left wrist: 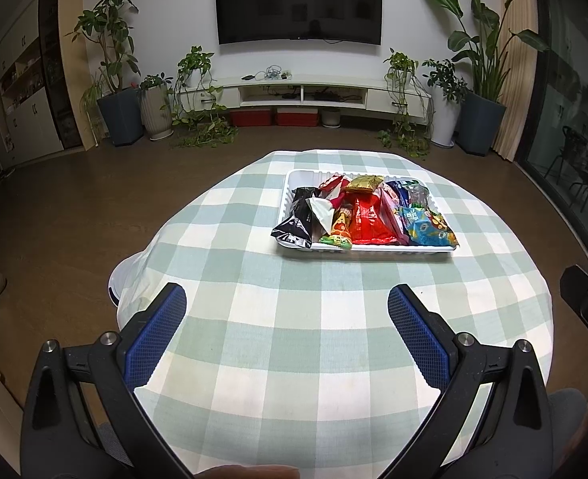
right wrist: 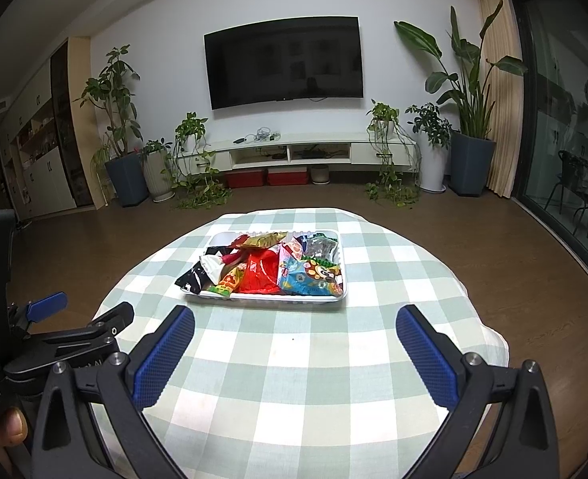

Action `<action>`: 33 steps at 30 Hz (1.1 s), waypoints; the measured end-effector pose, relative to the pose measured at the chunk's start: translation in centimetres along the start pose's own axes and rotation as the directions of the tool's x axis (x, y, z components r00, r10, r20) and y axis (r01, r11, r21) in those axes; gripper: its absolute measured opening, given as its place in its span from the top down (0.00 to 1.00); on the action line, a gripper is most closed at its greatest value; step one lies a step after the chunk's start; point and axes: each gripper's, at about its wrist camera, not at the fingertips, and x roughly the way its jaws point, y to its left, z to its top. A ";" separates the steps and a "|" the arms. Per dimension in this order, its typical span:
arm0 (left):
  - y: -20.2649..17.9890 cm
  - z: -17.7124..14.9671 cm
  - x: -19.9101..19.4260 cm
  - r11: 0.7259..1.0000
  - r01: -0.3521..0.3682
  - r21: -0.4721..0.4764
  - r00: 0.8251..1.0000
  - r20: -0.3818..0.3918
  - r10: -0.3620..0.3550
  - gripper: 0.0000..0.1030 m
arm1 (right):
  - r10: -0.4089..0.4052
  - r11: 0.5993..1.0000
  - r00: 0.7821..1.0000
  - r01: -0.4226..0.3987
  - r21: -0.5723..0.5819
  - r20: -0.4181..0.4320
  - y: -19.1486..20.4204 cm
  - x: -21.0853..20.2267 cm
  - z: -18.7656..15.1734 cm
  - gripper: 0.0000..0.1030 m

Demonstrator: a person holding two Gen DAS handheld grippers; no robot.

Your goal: Organize snacks

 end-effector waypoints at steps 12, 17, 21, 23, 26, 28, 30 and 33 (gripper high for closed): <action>0.1 -0.7 0.5 1.000 0.002 0.001 1.000 -0.007 -0.002 0.00 | -0.001 1.000 1.000 0.001 -0.001 -0.003 0.0 -0.2 0.1 0.00; 0.2 -1.0 0.7 1.000 0.003 0.001 1.000 -0.009 -0.003 0.00 | -0.001 1.000 1.000 0.001 -0.003 -0.003 0.0 -0.2 0.2 0.00; 0.1 -1.0 0.7 1.000 0.003 0.002 1.000 -0.010 -0.003 0.00 | -0.001 1.000 1.000 0.001 -0.002 -0.005 0.1 -0.3 0.2 0.00; 0.1 -1.0 0.7 1.000 0.003 0.001 1.000 -0.011 -0.003 0.00 | -0.001 1.000 1.000 0.001 -0.003 -0.005 0.1 -0.3 0.3 0.00; 0.1 -1.0 0.8 1.000 0.004 0.000 1.000 -0.014 -0.004 0.00 | -0.002 1.000 1.000 0.002 -0.004 -0.005 0.1 -0.3 0.4 0.00; 0.1 -1.1 0.8 1.000 0.005 0.002 1.000 -0.014 -0.005 0.00 | -0.001 1.000 1.000 0.001 -0.004 -0.005 0.1 -0.4 0.4 0.00; 0.1 -1.2 0.8 1.000 0.003 0.002 1.000 -0.016 -0.003 0.00 | -0.002 1.000 1.000 0.002 -0.005 -0.007 0.1 -0.4 0.5 0.00; 0.1 -1.2 0.9 1.000 0.003 0.002 1.000 -0.016 -0.003 0.00 | -0.001 1.000 1.000 0.001 -0.005 -0.008 0.1 -0.5 0.4 0.00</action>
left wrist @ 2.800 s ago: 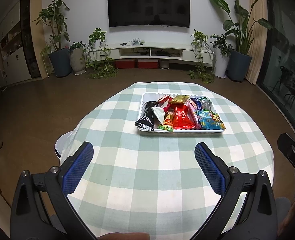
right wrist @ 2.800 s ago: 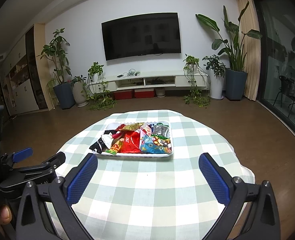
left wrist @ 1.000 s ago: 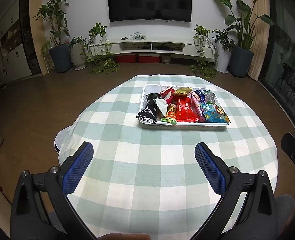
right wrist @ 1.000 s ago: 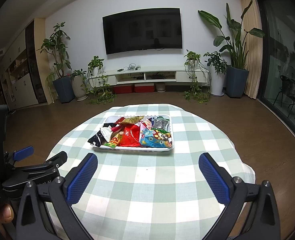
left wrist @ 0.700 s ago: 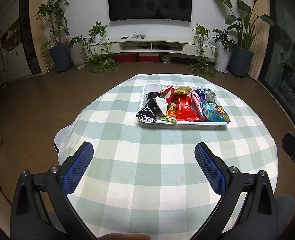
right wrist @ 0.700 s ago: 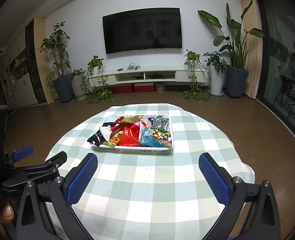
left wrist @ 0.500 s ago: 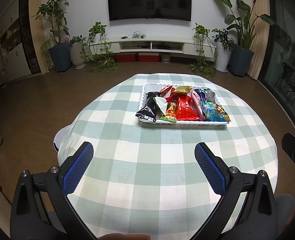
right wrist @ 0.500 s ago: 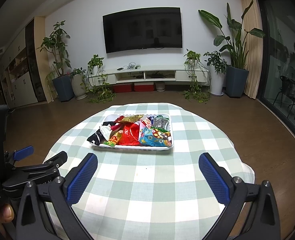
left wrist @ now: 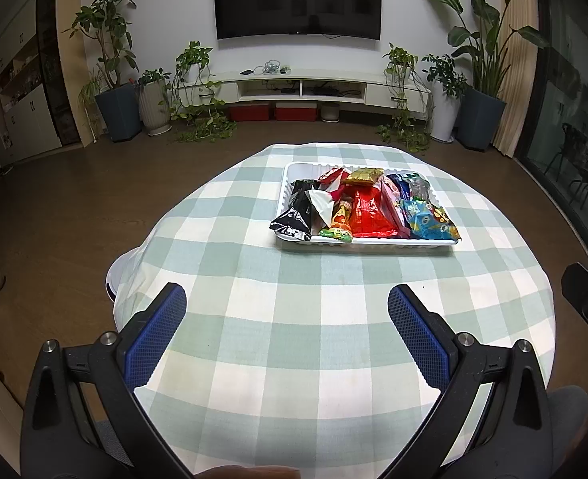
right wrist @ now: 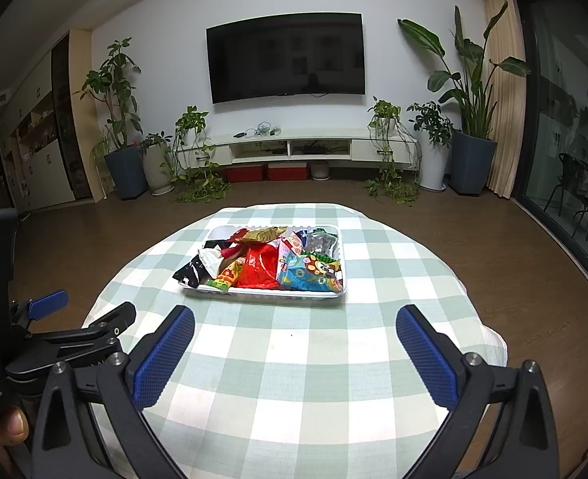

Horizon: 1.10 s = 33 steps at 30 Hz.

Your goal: Organize snacks

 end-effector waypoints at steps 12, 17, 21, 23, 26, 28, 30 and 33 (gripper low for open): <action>0.1 0.0 0.1 1.000 0.000 0.000 1.000 -0.001 0.000 0.00 | 0.000 1.000 1.000 0.000 -0.001 -0.004 0.0 -0.2 0.3 0.00; 0.1 0.0 0.1 1.000 -0.001 0.000 1.000 0.000 0.001 0.00 | 0.001 1.000 1.000 -0.001 -0.003 -0.005 0.1 -0.2 0.4 0.00; 0.0 0.1 0.1 1.000 -0.001 0.001 1.000 -0.001 0.001 0.00 | 0.000 1.000 1.000 0.000 -0.002 -0.006 0.1 -0.4 0.5 0.00; 0.0 0.1 0.1 1.000 0.000 -0.001 1.000 -0.001 0.000 0.00 | 0.000 1.000 1.000 0.000 -0.003 -0.006 0.1 -0.3 0.6 0.00; 0.0 0.0 0.1 1.000 0.000 0.001 1.000 -0.001 0.000 0.00 | 0.000 1.000 1.000 0.000 -0.004 -0.007 0.2 -0.3 0.6 0.00; 0.0 -0.1 0.2 1.000 0.000 0.000 1.000 -0.003 0.000 0.00 | 0.000 1.000 1.000 0.000 -0.004 -0.008 0.2 -0.4 0.7 0.00; 0.1 -0.3 0.2 1.000 0.002 0.000 1.000 -0.002 -0.002 0.00 | 0.000 1.000 1.000 0.000 -0.004 -0.009 0.2 -0.4 0.7 0.00; 0.2 -0.5 0.3 1.000 0.016 -0.007 1.000 -0.002 -0.016 0.00 | -0.003 1.000 1.000 0.003 -0.005 -0.018 -0.1 -0.6 0.4 0.00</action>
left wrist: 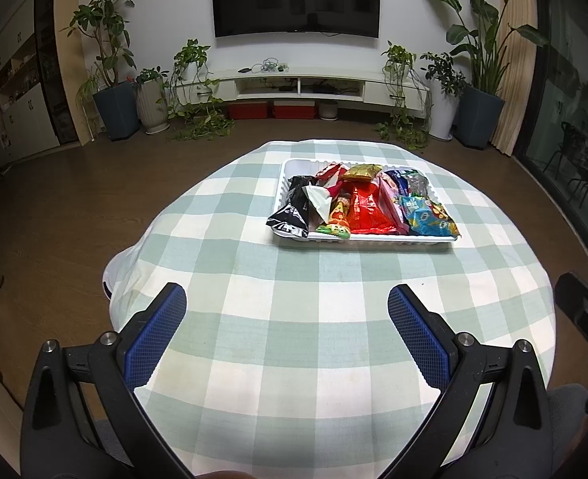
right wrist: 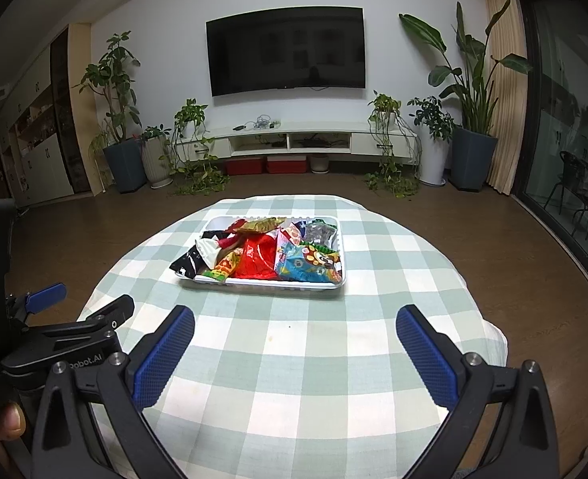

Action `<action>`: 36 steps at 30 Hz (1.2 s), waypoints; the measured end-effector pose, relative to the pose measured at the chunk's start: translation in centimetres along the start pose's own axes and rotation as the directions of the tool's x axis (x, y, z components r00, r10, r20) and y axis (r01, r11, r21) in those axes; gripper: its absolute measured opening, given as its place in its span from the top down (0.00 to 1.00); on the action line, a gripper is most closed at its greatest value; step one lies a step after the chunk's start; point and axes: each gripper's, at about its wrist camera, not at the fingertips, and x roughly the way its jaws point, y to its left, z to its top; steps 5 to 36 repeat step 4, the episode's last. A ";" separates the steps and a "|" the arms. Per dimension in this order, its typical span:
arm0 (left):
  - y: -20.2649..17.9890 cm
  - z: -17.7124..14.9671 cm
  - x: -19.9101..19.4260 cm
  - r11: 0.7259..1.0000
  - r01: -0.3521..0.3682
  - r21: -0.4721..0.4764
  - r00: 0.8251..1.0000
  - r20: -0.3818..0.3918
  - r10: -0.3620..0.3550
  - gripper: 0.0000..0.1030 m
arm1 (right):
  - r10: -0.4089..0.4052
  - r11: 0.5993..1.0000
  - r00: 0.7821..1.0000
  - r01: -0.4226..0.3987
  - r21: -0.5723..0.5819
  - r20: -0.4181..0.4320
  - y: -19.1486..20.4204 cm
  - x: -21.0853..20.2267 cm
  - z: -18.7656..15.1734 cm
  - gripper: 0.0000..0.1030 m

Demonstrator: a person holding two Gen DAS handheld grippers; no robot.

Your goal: Organize snacks

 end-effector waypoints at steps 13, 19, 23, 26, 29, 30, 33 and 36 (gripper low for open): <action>0.2 -0.3 0.5 1.000 -0.001 -0.009 1.000 -0.006 0.001 0.00 | -0.004 1.000 1.000 0.004 0.003 -0.012 -1.0 -0.8 -0.7 0.00; 0.2 -0.3 0.5 1.000 -0.001 -0.009 1.000 -0.006 0.001 0.00 | -0.004 1.000 1.000 0.004 0.003 -0.012 -1.0 -0.8 -0.7 0.00; 0.2 -0.3 0.5 1.000 -0.001 -0.009 1.000 -0.006 0.001 0.00 | -0.004 1.000 1.000 0.004 0.003 -0.012 -1.0 -0.8 -0.7 0.00; 0.2 -0.3 0.5 1.000 -0.001 -0.009 1.000 -0.006 0.001 0.00 | -0.004 1.000 1.000 0.004 0.003 -0.012 -1.0 -0.8 -0.7 0.00; 0.2 -0.3 0.5 1.000 -0.001 -0.009 1.000 -0.006 0.001 0.00 | -0.004 1.000 1.000 0.004 0.003 -0.012 -1.0 -0.8 -0.7 0.00; 0.2 -0.3 0.5 1.000 -0.001 -0.009 1.000 -0.006 0.001 0.00 | -0.004 1.000 1.000 0.004 0.003 -0.012 -1.0 -0.8 -0.7 0.00; 0.2 -0.3 0.5 1.000 -0.001 -0.009 1.000 -0.006 0.001 0.00 | -0.004 1.000 1.000 0.004 0.003 -0.012 -1.0 -0.8 -0.7 0.00; 0.2 -0.3 0.5 1.000 -0.001 -0.009 1.000 -0.006 0.001 0.00 | -0.004 1.000 1.000 0.004 0.003 -0.012 -1.0 -0.8 -0.7 0.00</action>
